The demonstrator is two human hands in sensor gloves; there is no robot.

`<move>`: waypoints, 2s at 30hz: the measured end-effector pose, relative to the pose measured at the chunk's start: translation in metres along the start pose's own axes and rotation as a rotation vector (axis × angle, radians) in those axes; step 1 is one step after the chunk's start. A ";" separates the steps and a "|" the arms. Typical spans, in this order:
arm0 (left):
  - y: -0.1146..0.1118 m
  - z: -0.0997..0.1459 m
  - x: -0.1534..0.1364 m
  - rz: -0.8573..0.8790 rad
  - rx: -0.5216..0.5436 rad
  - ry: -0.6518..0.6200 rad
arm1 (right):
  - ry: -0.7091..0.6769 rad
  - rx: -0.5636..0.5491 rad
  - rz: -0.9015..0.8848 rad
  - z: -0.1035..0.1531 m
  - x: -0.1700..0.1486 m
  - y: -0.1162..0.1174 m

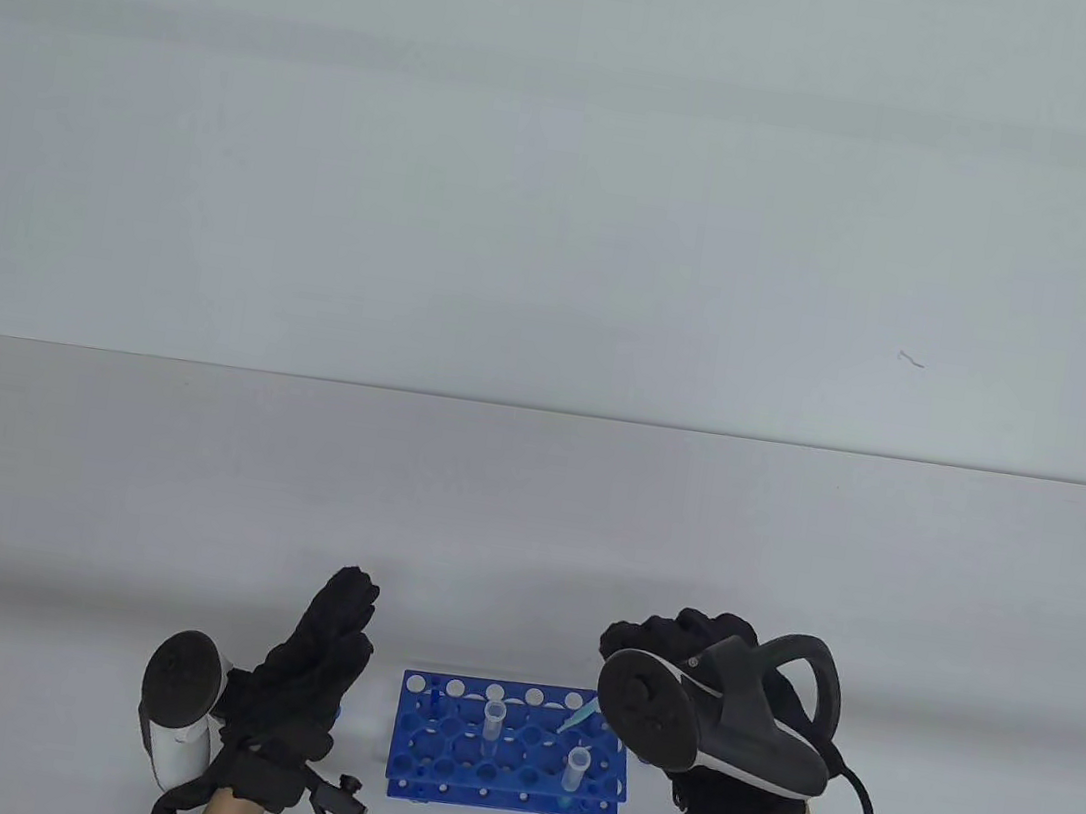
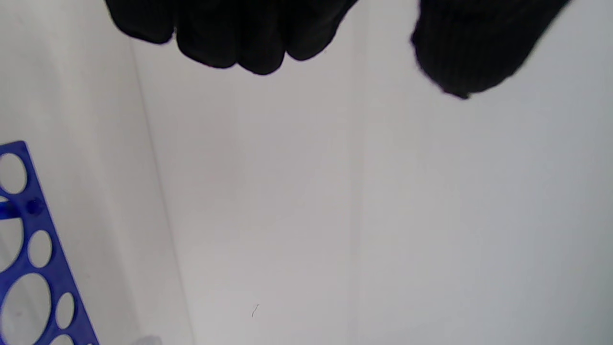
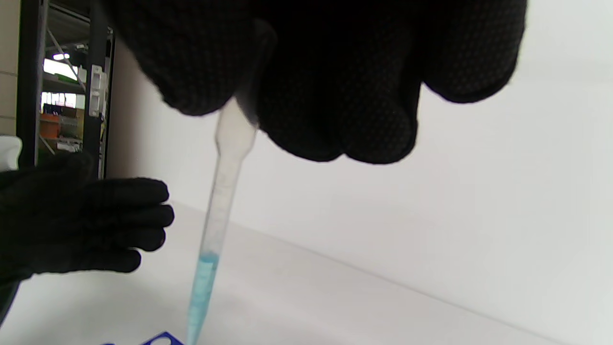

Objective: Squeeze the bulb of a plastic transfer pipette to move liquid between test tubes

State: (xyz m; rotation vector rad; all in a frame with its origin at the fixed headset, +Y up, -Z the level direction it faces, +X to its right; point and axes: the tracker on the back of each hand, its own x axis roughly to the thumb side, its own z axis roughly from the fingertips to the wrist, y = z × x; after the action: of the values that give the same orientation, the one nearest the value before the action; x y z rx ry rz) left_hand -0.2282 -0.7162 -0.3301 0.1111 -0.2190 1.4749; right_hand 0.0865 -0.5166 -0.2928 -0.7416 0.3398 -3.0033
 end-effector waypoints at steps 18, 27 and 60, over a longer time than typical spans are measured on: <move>0.000 0.000 0.000 0.008 0.001 -0.001 | -0.068 -0.009 0.082 -0.036 0.040 0.047; 0.000 0.000 0.000 0.007 0.000 0.001 | -0.095 0.029 0.109 -0.042 0.047 0.063; 0.000 0.000 0.000 0.007 -0.001 0.001 | -0.186 -0.017 0.275 -0.050 0.070 0.100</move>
State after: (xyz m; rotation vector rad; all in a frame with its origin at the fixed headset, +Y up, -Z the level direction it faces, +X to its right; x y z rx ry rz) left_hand -0.2281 -0.7162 -0.3306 0.1093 -0.2193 1.4818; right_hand -0.0012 -0.6100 -0.3259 -0.8866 0.4210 -2.6548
